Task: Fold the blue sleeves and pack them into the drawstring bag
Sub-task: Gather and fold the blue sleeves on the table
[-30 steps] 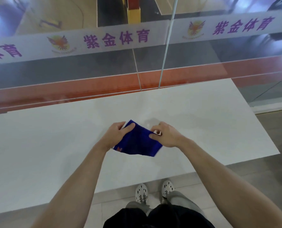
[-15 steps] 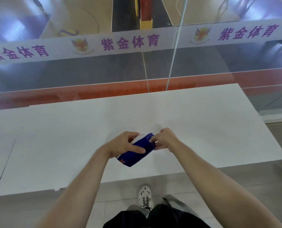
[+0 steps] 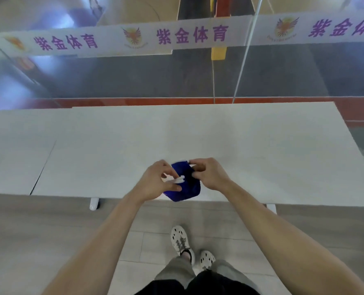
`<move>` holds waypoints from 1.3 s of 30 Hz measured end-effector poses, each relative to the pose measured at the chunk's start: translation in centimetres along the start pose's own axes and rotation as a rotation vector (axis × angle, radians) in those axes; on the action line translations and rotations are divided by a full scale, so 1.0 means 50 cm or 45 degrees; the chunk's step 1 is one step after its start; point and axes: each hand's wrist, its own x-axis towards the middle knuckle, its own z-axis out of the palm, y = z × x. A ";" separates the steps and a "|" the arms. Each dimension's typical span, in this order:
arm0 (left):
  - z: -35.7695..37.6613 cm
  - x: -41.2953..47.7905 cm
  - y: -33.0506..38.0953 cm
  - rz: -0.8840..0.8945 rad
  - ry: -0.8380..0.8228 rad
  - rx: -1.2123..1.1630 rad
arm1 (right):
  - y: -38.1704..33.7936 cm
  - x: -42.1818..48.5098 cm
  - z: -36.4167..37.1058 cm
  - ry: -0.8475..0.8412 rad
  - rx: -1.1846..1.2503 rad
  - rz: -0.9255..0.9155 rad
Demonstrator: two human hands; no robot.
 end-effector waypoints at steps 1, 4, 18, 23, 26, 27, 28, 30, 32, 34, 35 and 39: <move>-0.003 -0.013 -0.008 0.040 0.052 0.067 | -0.011 -0.005 0.012 -0.031 -0.062 -0.045; -0.028 -0.050 -0.024 0.119 0.103 0.082 | -0.046 -0.012 0.046 -0.040 -0.161 -0.109; -0.319 -0.208 -0.233 -0.200 0.292 -0.593 | -0.261 0.082 0.296 -0.484 -0.471 -0.197; -0.454 -0.269 -0.364 -0.212 0.409 -0.391 | -0.378 0.130 0.473 -0.451 -0.668 -0.217; -0.527 -0.297 -0.433 -0.198 0.453 -0.347 | -0.437 0.154 0.568 -0.508 -0.749 -0.217; -0.550 -0.305 -0.453 -0.192 0.467 -0.332 | -0.452 0.162 0.596 -0.536 -0.768 -0.221; -0.571 -0.312 -0.469 -0.183 0.484 -0.317 | -0.464 0.172 0.622 -0.543 -0.786 -0.231; -0.611 -0.327 -0.492 -0.148 0.499 -0.322 | -0.480 0.191 0.670 -0.463 -0.811 -0.269; -0.643 -0.339 -0.515 -0.141 0.463 -0.343 | -0.494 0.209 0.710 -0.314 -0.915 -0.356; -0.669 -0.348 -0.535 -0.145 0.344 -0.444 | -0.512 0.224 0.737 -0.243 -1.013 -0.431; -0.681 -0.349 -0.542 -0.142 0.279 -0.519 | -0.523 0.232 0.748 -0.276 -1.009 -0.425; -0.725 -0.341 -0.575 -0.144 0.170 -0.717 | -0.569 0.271 0.785 -0.572 -0.616 -0.101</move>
